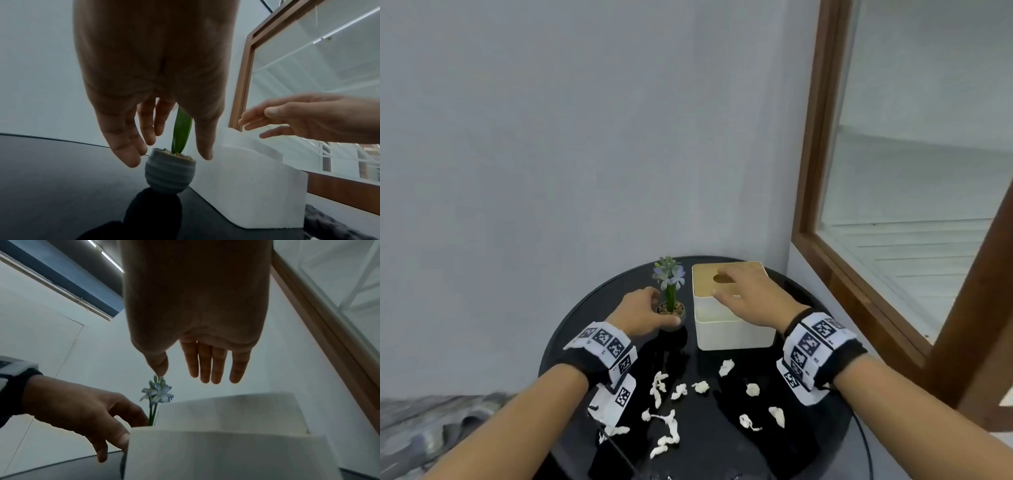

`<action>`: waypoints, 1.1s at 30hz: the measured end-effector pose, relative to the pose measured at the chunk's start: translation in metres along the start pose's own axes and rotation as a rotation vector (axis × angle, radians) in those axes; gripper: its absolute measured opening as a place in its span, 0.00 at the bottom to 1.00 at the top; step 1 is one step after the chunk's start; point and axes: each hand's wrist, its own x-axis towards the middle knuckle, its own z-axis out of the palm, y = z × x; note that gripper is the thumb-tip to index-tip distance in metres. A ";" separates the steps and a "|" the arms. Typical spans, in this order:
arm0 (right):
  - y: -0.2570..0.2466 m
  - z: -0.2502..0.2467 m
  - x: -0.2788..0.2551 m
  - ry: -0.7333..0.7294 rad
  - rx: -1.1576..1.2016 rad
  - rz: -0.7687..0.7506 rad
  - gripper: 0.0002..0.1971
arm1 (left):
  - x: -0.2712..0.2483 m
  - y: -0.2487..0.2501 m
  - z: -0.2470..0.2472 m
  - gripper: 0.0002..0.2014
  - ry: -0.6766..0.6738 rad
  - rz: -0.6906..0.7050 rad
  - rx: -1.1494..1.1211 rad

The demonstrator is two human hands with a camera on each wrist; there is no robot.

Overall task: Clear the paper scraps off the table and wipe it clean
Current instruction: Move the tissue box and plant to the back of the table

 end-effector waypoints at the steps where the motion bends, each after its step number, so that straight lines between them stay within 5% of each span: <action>1: 0.002 0.003 0.006 -0.001 -0.001 0.008 0.29 | 0.003 0.001 0.001 0.41 -0.021 -0.004 0.001; 9: 0.010 0.022 0.034 -0.093 -0.076 0.026 0.35 | 0.016 0.001 0.010 0.28 -0.048 0.002 -0.030; 20: 0.015 0.036 0.038 -0.098 -0.079 0.030 0.37 | 0.046 -0.009 0.001 0.29 0.013 0.021 -0.060; 33: 0.005 0.028 0.030 -0.115 -0.023 0.072 0.37 | 0.141 -0.016 -0.006 0.33 0.131 -0.017 -0.114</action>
